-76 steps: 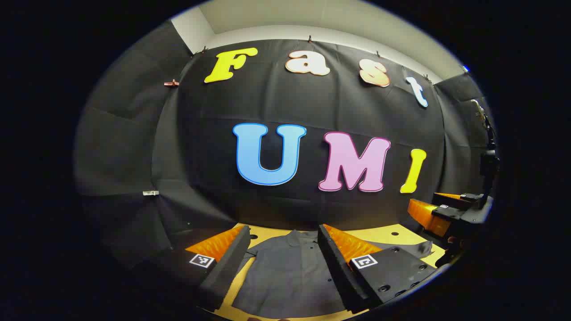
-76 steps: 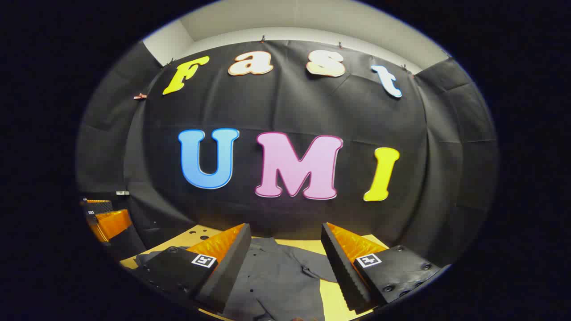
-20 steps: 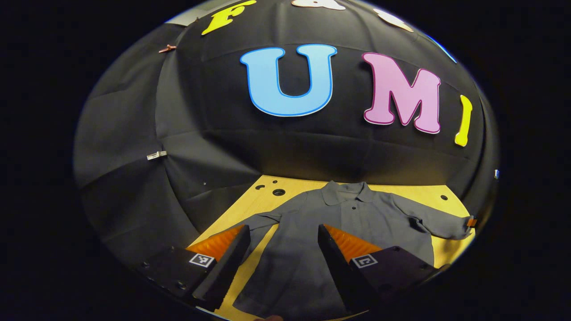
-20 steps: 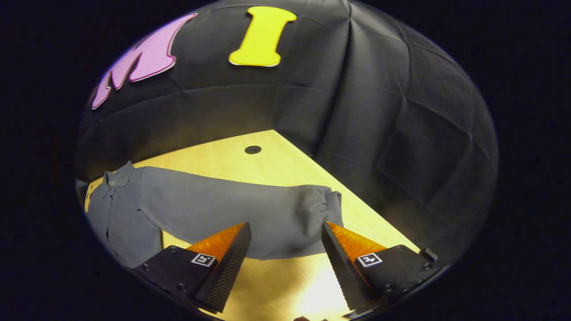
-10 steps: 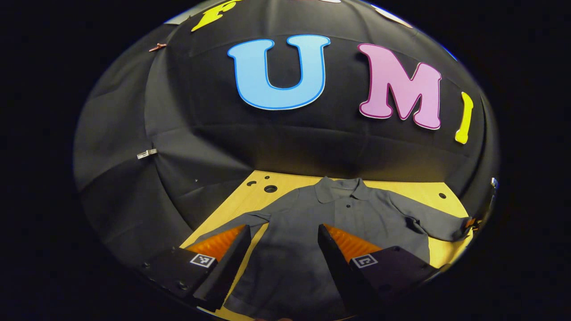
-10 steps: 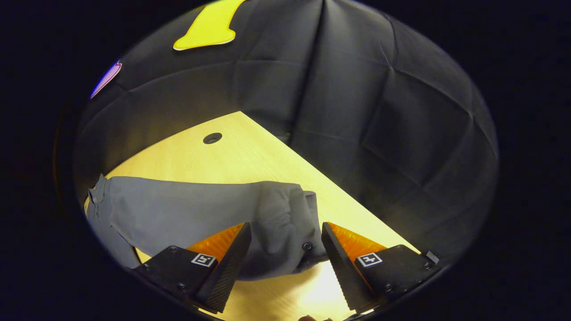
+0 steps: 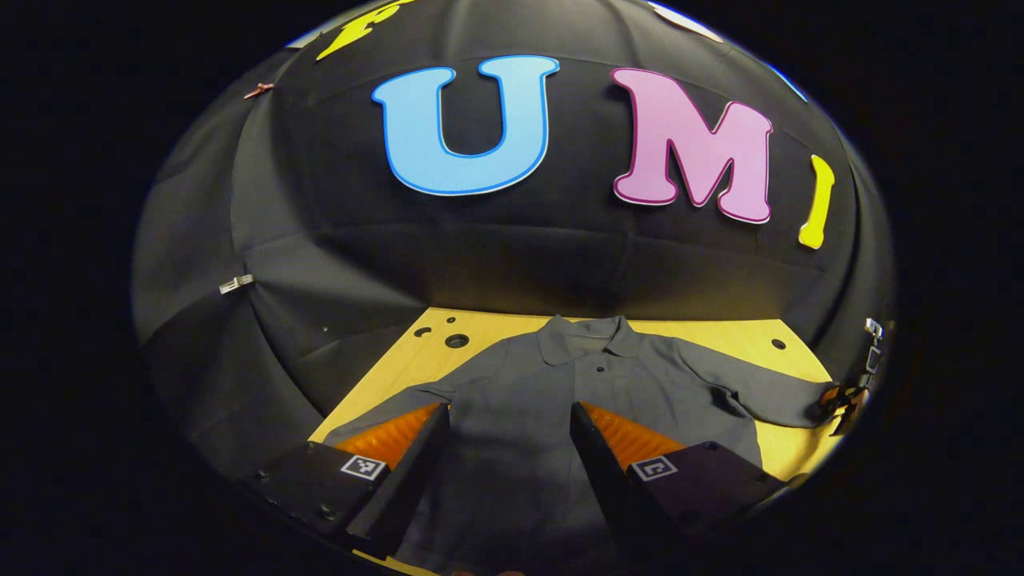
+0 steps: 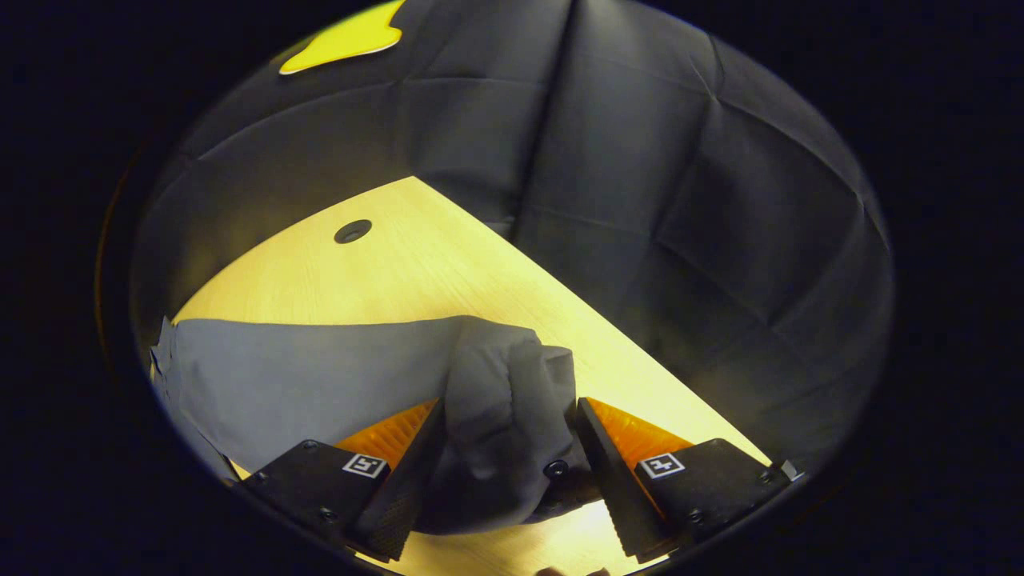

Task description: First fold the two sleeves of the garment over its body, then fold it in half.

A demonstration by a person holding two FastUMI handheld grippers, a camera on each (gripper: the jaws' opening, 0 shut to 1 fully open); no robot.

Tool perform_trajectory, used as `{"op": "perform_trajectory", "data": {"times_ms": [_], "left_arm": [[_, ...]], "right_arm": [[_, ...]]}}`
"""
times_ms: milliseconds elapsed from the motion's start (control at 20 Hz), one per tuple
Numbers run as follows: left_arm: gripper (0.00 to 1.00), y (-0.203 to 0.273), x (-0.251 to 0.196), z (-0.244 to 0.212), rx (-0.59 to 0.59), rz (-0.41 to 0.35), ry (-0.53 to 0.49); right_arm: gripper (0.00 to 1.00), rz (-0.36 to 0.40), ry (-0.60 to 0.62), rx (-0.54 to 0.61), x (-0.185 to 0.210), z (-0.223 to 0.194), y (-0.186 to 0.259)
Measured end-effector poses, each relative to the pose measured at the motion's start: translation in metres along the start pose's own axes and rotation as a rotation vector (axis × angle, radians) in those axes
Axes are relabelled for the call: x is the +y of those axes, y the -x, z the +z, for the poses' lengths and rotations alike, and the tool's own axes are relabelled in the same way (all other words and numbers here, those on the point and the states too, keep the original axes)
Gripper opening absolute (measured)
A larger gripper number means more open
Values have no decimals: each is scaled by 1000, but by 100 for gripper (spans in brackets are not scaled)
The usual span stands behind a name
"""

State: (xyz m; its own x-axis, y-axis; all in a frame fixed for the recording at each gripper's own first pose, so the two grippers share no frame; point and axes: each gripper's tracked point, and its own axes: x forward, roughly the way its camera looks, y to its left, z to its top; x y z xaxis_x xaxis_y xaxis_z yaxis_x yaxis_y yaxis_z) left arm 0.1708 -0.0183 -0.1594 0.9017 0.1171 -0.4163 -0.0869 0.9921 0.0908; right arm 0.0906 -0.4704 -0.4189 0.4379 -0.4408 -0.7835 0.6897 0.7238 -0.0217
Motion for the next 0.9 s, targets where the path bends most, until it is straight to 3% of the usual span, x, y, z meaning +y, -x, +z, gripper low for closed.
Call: {"op": "perform_trajectory", "data": {"times_ms": [200, 500, 600, 750, 900], "left_arm": [[95, -2, -11, -1, 5, -19, 1], [95, -3, -16, -4, 18, -25, 20], [95, -2, -13, -5, 17, -21, 21], [96, 1, -7, -8, 20, -11, 64], [96, 5, 2, -13, 23, 2, 105]], "right_arm": [[94, 19, -12, 2, 1, 2, 2], [18, 75, 13, 1, 28, 3, 0], [2, 89, 1, 4, 32, 5, -4], [5, 117, -45, 25, 44, 4, 5], [5, 148, 19, -20, 60, 20, 24]]}}
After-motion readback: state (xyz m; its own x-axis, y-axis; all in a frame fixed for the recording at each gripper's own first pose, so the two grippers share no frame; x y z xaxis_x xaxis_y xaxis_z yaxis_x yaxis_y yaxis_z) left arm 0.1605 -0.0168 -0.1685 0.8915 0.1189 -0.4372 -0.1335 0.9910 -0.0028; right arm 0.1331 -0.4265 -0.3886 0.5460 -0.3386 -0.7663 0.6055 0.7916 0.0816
